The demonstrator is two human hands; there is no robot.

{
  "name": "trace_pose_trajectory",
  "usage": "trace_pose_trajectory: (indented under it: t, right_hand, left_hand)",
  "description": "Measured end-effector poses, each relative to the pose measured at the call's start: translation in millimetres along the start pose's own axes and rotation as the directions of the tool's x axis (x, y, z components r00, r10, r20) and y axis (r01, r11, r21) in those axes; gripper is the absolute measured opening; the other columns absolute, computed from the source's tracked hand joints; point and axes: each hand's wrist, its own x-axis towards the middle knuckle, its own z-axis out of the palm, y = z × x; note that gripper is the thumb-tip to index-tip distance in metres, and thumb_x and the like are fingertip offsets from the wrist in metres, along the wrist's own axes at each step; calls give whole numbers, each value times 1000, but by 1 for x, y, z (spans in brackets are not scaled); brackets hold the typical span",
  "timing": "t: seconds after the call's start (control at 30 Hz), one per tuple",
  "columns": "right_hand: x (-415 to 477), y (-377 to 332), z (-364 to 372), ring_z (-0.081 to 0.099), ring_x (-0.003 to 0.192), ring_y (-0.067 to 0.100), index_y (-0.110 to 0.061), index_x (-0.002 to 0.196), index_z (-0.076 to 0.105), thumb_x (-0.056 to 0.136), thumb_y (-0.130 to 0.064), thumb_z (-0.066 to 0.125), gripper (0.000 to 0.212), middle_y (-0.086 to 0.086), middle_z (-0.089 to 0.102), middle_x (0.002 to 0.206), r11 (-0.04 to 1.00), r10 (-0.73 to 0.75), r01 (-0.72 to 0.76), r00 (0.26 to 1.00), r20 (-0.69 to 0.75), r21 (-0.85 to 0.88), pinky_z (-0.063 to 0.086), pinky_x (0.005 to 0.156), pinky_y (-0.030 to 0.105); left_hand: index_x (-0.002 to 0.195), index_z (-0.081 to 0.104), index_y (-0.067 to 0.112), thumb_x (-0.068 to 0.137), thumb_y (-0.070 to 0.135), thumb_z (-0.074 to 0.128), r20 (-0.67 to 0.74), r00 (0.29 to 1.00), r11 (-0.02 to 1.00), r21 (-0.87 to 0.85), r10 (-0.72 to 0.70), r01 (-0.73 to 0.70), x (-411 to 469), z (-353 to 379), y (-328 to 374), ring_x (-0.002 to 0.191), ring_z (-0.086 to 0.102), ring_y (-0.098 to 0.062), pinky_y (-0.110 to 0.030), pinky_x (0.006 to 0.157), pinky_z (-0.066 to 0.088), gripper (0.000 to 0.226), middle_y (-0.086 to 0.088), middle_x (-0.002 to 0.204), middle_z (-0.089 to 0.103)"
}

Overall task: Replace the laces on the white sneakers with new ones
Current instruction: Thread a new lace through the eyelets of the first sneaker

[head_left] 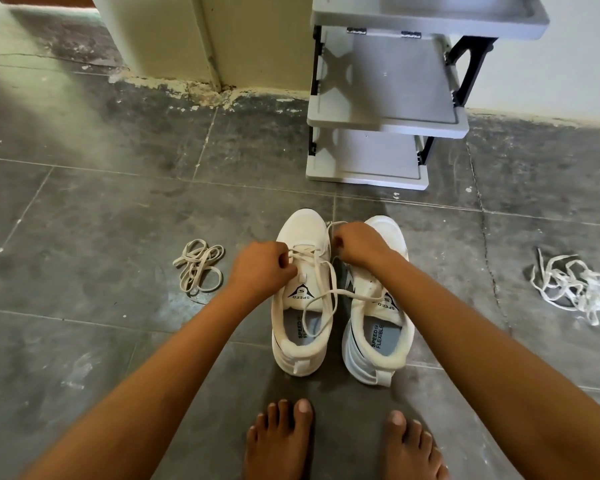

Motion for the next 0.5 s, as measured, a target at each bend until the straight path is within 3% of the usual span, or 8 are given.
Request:
trace_pose_trajectory:
  t: [0.13, 0.3, 0.4, 0.5]
  right_hand:
    - [18, -5, 16, 61, 101, 28, -8, 108, 60, 88, -7, 52, 22, 10, 63, 110, 968, -26, 11, 998, -55, -251, 42, 72, 31]
    - [26, -3, 21, 61, 99, 26, -9, 103, 62, 88, -9, 50, 19, 7, 65, 107, 948, -56, 35, 997, -58, -316, 39, 69, 29]
    - [20, 1, 6, 61, 95, 27, -15, 91, 61, 84, -13, 56, 9, 6, 63, 94, 975, -68, 60, 997, -30, -213, 40, 68, 29]
    - [5, 7, -23, 60, 88, 27, -11, 80, 60, 82, -8, 59, 4, 11, 65, 89, 991, -66, 72, 996, -59, 109, 44, 70, 33]
  left_hand:
    - [67, 52, 19, 81, 24, 61, 8, 1000, 999, -39, -4, 4, 1, 1, -3, 66, 54, -19, -26, 58, 38, 17, 3, 63, 53]
    - [67, 52, 20, 81, 24, 61, 7, 1000, 999, -47, -3, 3, 0, 1, -4, 67, 55, -20, -27, 59, 41, 18, 2, 65, 56]
    - [63, 47, 24, 81, 25, 61, 5, 1000, 999, -38, -6, 6, 0, 1, -4, 65, 53, -18, -26, 58, 39, 23, 4, 63, 54]
    - [63, 48, 23, 82, 25, 60, 8, 1000, 999, -41, -21, 21, -2, -2, -2, 64, 53, -18, -26, 58, 38, 23, 4, 62, 53]
